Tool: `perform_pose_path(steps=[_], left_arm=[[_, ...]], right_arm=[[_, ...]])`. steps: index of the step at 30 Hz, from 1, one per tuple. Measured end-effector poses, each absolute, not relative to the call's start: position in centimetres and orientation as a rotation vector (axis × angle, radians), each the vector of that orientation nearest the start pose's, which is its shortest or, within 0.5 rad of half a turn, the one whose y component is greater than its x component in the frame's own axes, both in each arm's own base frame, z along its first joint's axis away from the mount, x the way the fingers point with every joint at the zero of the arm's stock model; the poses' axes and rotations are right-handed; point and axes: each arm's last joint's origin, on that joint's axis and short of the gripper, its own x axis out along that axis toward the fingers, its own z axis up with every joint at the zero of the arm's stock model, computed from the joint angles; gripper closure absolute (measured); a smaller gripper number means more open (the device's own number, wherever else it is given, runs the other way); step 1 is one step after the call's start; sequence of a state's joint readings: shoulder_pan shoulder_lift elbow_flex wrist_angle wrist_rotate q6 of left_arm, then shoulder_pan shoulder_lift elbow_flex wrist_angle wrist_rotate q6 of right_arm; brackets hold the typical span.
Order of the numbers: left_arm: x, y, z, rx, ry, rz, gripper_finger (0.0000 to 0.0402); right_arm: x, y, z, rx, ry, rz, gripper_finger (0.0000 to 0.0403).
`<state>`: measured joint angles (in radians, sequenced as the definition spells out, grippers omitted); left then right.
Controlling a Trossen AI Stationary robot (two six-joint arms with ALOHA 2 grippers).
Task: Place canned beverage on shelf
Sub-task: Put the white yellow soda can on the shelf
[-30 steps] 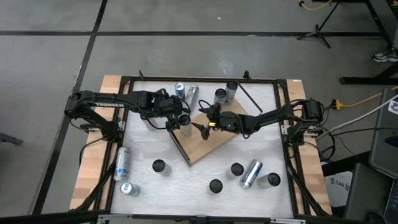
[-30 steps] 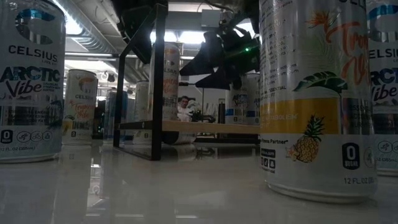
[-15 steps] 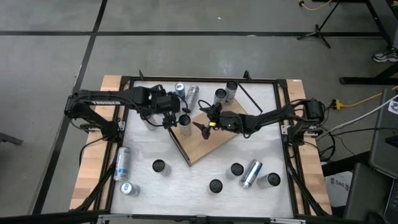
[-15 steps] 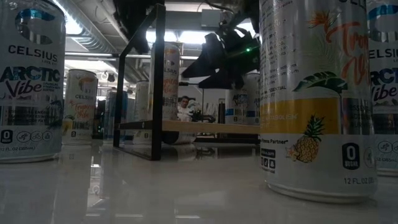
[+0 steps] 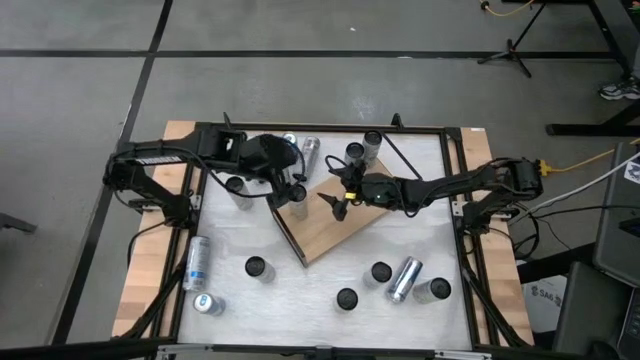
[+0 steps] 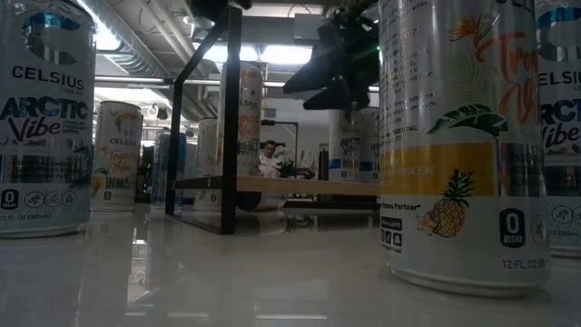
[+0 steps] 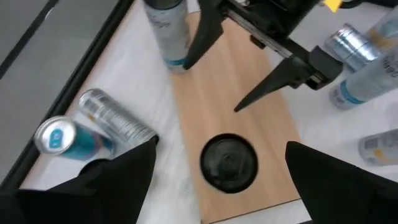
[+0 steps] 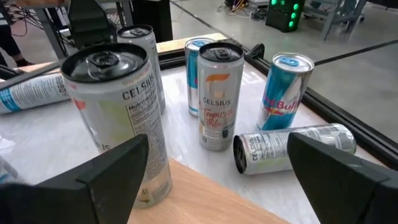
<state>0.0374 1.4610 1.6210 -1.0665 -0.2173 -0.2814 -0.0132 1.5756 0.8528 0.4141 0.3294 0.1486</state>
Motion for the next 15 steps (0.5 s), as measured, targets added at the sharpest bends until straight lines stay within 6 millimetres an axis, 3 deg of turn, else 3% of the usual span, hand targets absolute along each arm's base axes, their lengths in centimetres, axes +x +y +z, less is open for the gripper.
perform_pose_path(steps=[15], left_arm=[[29.5,0.8,34.1,-0.163,0.92,0.342,0.0049]], right_arm=[[33.5,-1.4,22.2,0.098,0.282,-0.353,0.0027]])
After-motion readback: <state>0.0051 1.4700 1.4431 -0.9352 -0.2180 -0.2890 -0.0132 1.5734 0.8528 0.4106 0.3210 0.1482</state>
